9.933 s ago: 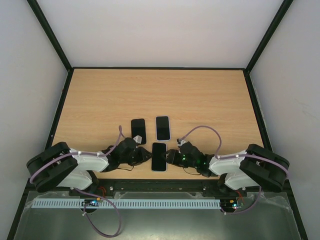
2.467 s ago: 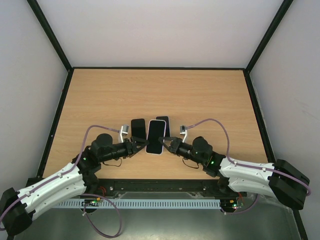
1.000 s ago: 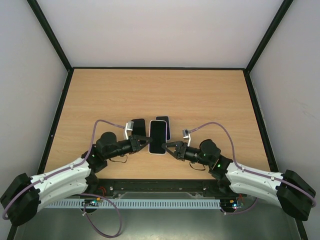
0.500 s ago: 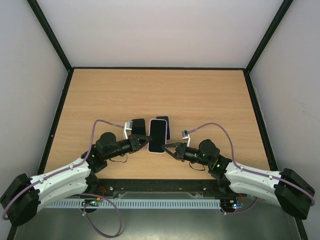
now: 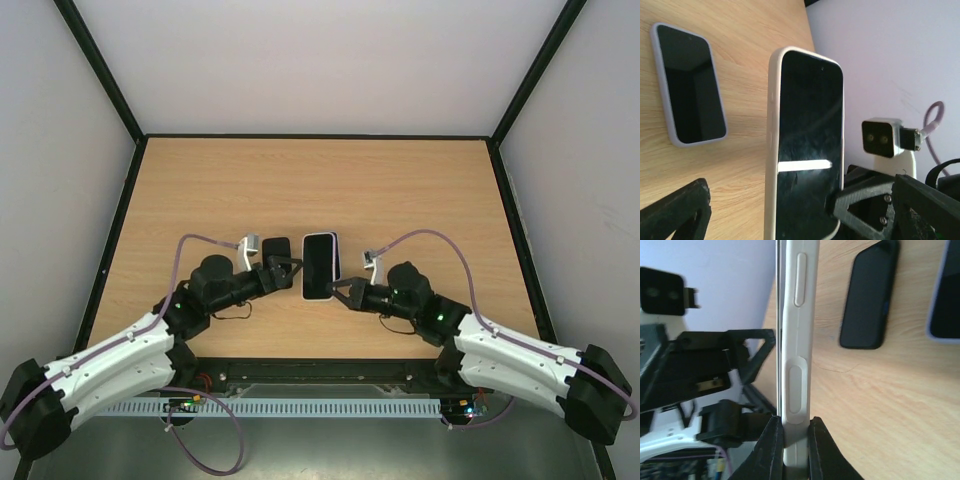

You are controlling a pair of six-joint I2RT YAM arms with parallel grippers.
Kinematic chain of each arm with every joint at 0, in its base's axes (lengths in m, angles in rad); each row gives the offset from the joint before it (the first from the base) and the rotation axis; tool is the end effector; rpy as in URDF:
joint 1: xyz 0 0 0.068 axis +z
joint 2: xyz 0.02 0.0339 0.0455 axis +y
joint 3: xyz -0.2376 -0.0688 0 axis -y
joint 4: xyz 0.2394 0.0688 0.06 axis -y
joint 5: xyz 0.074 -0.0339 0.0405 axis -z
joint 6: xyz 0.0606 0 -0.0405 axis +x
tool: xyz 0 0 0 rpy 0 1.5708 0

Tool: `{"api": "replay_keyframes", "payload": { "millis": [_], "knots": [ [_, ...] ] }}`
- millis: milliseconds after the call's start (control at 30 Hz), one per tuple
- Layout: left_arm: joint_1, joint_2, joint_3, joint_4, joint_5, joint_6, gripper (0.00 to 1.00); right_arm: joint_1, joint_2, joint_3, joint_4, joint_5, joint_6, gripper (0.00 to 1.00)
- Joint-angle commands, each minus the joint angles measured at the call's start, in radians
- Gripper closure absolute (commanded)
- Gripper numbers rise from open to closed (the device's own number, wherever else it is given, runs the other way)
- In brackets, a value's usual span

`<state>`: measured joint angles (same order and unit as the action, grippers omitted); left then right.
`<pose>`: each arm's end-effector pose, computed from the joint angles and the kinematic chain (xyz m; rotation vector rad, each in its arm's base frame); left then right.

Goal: Put the phone into the phone case

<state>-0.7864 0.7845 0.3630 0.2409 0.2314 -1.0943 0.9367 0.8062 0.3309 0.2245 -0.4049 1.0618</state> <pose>0.1496 -0.1695 0.2143 -0.1164 2.0277 -1.5003 0.1120 0.1926 0.1966 -0.2097 2.1908 1.6600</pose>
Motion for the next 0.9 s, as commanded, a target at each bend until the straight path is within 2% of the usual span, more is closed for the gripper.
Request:
{"api": "replay_keyframes", "payload": {
  "millis": [0,133,333,533,700,867],
  "knots": [
    [0.005,-0.042,0.056,-0.207,-0.083,0.076,0.01,-0.071,0.046,0.122,-0.182,0.004,-0.184,0.98],
    [0.012,-0.071,0.068,-0.288,-0.136,0.105,0.01,-0.158,0.097,0.170,-0.275,-0.005,-0.251,0.98],
    [0.055,-0.035,0.102,-0.374,-0.124,0.186,0.01,-0.319,0.232,0.221,-0.390,-0.015,-0.333,0.98],
    [0.078,-0.022,0.124,-0.431,-0.137,0.235,0.01,-0.453,0.342,0.259,-0.421,-0.010,-0.379,0.98],
    [0.093,-0.036,0.082,-0.401,-0.120,0.226,0.01,-0.529,0.427,0.276,-0.397,-0.019,-0.417,0.98],
    [0.112,-0.034,0.074,-0.415,-0.117,0.221,0.01,-0.611,0.531,0.273,-0.384,-0.037,-0.424,0.92]
  ]
}}
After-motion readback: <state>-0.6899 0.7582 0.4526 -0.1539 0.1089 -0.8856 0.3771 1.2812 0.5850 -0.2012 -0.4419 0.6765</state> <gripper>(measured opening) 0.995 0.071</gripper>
